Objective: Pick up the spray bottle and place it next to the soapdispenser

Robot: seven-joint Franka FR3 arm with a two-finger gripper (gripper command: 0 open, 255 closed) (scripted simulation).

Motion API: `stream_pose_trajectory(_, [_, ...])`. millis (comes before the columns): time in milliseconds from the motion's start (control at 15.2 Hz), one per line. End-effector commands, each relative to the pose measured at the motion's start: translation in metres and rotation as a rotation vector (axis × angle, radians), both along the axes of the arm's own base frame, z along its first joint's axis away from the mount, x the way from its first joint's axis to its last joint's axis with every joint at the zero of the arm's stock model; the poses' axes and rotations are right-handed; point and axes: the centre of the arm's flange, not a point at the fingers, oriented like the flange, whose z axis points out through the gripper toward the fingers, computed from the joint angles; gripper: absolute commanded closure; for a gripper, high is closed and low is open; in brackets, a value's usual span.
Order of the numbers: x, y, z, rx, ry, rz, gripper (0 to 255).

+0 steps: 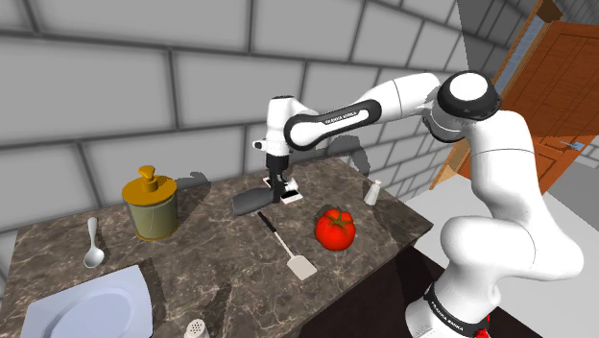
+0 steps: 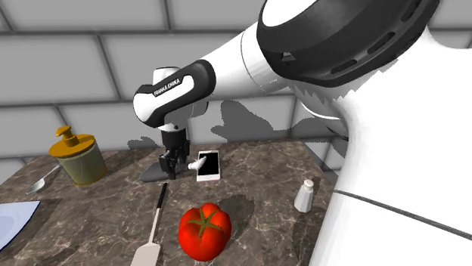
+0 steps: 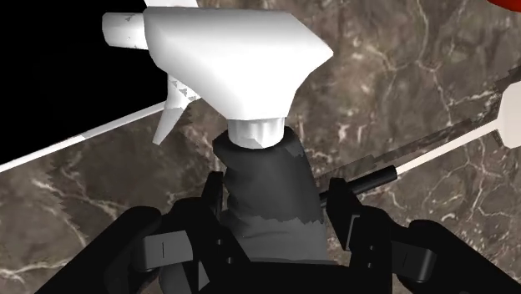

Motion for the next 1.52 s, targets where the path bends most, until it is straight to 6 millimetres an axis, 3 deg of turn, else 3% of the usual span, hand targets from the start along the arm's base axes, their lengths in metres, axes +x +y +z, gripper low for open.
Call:
stream_pose_trajectory(0, [0.0, 0.0, 0.01, 0.0, 0.0, 0.0, 255])
stream_pose_trajectory(1452, [0.0, 0.0, 0.126, 0.0, 0.0, 0.0, 255])
